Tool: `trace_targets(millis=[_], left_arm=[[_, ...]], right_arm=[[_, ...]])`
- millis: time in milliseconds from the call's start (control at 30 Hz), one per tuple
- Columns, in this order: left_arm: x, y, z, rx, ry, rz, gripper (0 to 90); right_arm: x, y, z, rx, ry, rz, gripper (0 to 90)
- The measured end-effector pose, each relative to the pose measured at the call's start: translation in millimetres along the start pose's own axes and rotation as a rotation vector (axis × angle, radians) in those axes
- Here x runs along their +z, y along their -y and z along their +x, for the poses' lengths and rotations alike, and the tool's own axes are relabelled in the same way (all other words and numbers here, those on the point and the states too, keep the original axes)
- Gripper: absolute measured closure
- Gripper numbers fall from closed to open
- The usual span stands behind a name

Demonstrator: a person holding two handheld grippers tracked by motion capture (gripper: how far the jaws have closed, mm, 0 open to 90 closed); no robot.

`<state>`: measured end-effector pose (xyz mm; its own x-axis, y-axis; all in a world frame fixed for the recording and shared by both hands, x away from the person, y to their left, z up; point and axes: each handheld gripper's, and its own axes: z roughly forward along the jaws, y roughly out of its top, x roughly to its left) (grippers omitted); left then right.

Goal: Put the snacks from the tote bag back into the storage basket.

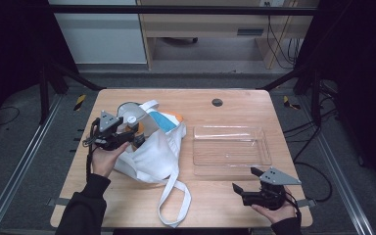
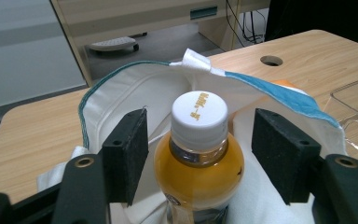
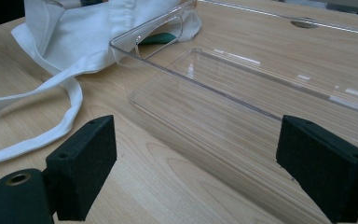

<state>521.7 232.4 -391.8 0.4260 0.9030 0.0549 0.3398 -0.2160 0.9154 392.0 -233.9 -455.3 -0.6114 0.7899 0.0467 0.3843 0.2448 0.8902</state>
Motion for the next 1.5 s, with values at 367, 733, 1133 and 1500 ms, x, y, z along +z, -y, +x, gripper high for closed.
trace_targets(millis=[367,733,1133,1500], left_arm=[[12.1,2.2,-2.4,0.032,-0.006,0.010,49.8],[17.9,2.4,0.7,0.012,0.010,-0.016,56.7],[17.4,1.1,-1.8,-0.004,-0.008,-0.015,58.7],[6.8,-8.3,-3.0,0.008,-0.019,-0.034,58.9]], right_arm=[[1.2,0.1,-0.2,0.000,0.000,0.005,12.6],[2.6,0.0,0.3,-0.005,0.002,0.015,12.6],[2.7,0.0,0.8,-0.004,0.001,0.018,12.6],[3.4,0.3,0.5,-0.007,0.000,0.018,12.6]])
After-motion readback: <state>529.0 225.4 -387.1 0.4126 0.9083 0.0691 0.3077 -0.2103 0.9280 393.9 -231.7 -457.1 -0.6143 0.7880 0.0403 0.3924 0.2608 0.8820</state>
